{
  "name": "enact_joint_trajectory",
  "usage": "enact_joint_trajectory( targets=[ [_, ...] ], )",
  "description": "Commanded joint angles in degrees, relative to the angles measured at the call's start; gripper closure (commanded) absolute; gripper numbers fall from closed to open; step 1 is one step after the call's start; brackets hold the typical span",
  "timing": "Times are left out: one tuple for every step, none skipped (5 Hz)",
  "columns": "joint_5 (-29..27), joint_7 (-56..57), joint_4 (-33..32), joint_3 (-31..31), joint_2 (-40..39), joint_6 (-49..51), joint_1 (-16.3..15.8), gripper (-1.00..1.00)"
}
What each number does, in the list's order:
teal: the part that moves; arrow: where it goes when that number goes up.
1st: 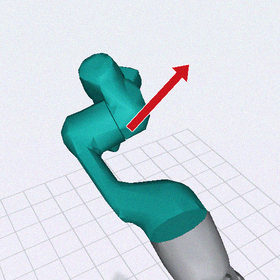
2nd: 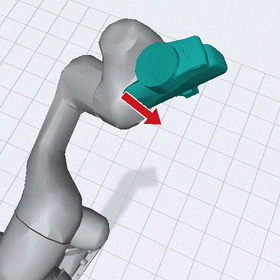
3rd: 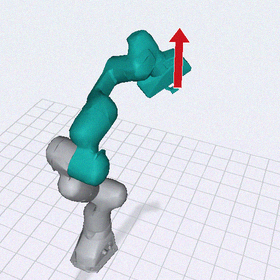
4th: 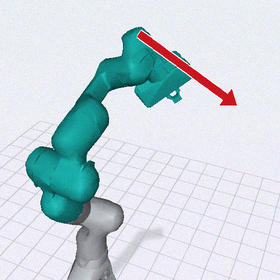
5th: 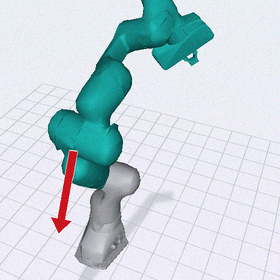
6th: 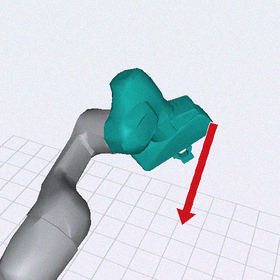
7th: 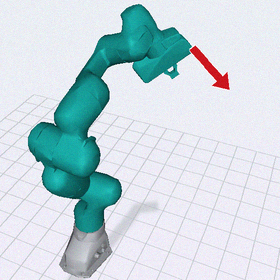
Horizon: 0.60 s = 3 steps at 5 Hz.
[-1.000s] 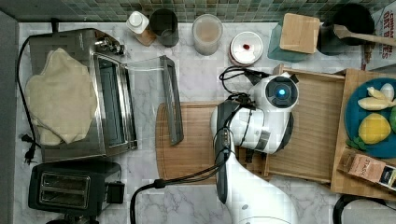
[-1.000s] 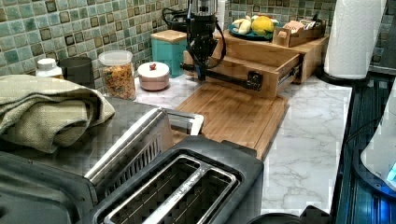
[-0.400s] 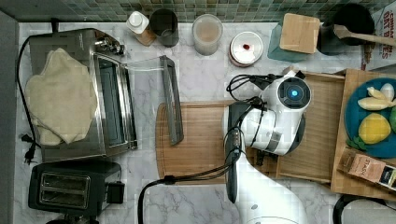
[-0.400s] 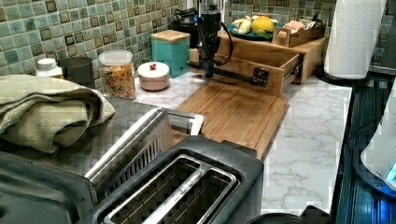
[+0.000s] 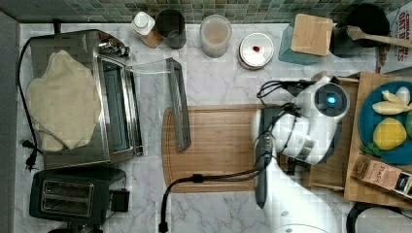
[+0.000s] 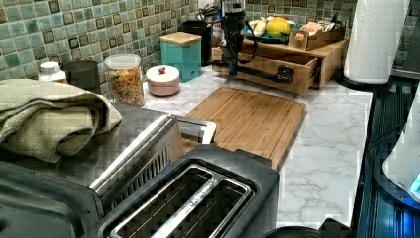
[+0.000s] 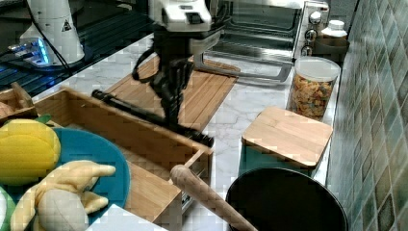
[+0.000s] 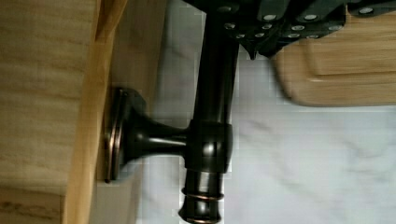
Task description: Close the drawer.
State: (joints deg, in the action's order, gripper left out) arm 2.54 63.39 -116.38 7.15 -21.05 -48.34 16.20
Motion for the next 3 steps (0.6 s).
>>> enact_joint_trajectory(
  targets=[
    [2.11, 9.67, 12.32, 12.2, -8.23, 0.72, 14.48, 1.0],
    [2.99, 9.15, 12.33, 11.02, -8.07, 0.74, 15.54, 1.0],
    [1.46, 10.11, 12.31, 13.06, -8.36, 0.68, 13.7, 1.0]
  ],
)
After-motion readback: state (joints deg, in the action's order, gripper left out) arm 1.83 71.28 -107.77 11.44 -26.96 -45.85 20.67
